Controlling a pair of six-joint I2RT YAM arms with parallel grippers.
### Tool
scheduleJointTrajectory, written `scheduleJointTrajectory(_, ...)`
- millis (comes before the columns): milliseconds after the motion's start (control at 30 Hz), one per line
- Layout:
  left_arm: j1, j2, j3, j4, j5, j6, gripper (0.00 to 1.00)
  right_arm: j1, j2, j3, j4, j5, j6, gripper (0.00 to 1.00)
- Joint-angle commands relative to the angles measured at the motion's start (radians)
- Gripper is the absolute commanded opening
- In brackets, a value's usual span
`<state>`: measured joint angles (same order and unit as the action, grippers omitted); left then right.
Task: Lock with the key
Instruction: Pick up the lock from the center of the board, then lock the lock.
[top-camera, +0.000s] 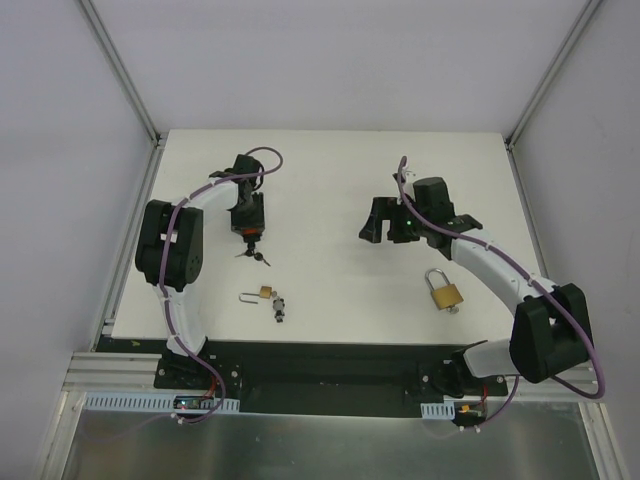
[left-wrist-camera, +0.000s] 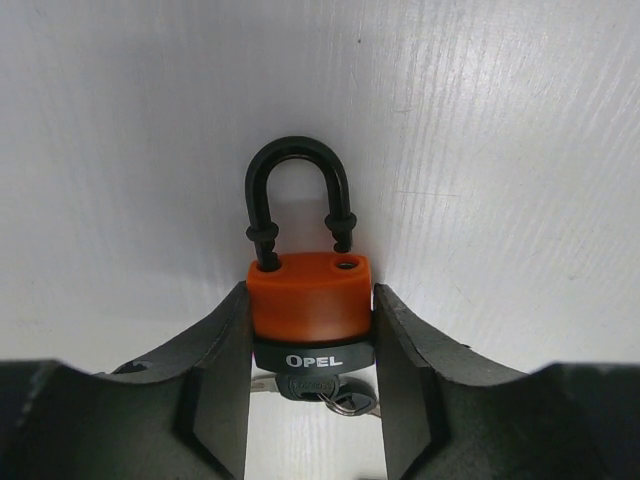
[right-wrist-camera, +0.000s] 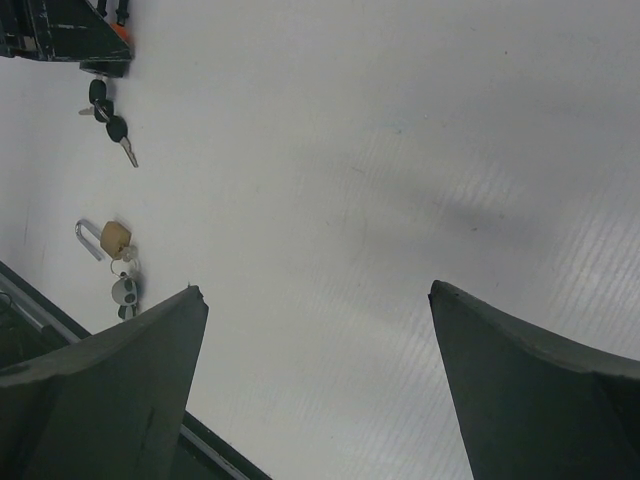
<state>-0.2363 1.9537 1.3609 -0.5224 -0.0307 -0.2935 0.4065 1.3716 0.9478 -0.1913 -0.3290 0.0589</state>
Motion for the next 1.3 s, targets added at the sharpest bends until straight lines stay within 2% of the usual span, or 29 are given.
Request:
scheduleJointTrajectory(0, -0.020, -0.088, 0.007, -0.024, -0.002, 0.059, 0.00, 0.006, 0.027, 0.069, -0.003, -0.028, -0.005, 0.96)
scheduleJointTrajectory(200, -0.069, -0.229, 0.004, -0.022, 0.008, 0.082, 0.00, 0.009, 0.024, 0.094, -0.010, -0.038, -0.011, 0.96)
scheduleJointTrajectory(333, -0.139, -0.340, 0.003, -0.018, 0.029, 0.122, 0.00, 0.009, 0.011, 0.098, 0.001, -0.057, -0.007, 0.96)
scheduleJointTrajectory(467, -0.191, -0.418, -0.011, -0.001, 0.202, 0.210, 0.00, 0.008, -0.002, 0.097, 0.033, -0.111, 0.002, 0.96)
scheduleJointTrajectory(500, -0.201, -0.433, -0.017, 0.013, 0.292, 0.221, 0.00, 0.005, -0.006, 0.094, 0.062, -0.128, 0.005, 0.96)
scheduleJointTrajectory(633, -0.227, -0.528, -0.077, 0.067, 0.478, 0.258, 0.00, 0.000, -0.035, 0.068, 0.168, -0.255, 0.018, 0.96)
scheduleJointTrajectory(867, -0.262, -0.656, -0.172, 0.185, 0.650, 0.271, 0.00, -0.011, -0.055, 0.034, 0.398, -0.416, 0.200, 0.99)
scheduleJointTrajectory(967, -0.281, -0.694, -0.197, 0.222, 0.657, 0.258, 0.00, -0.011, -0.019, 0.042, 0.493, -0.462, 0.281, 0.89)
scheduleJointTrajectory(1100, -0.297, -0.707, -0.203, 0.242, 0.670, 0.249, 0.00, 0.011, 0.037, 0.049, 0.636, -0.516, 0.412, 0.81)
scheduleJointTrajectory(1267, -0.314, -0.710, -0.209, 0.256, 0.678, 0.240, 0.00, 0.051, 0.087, 0.088, 0.645, -0.525, 0.438, 0.72)
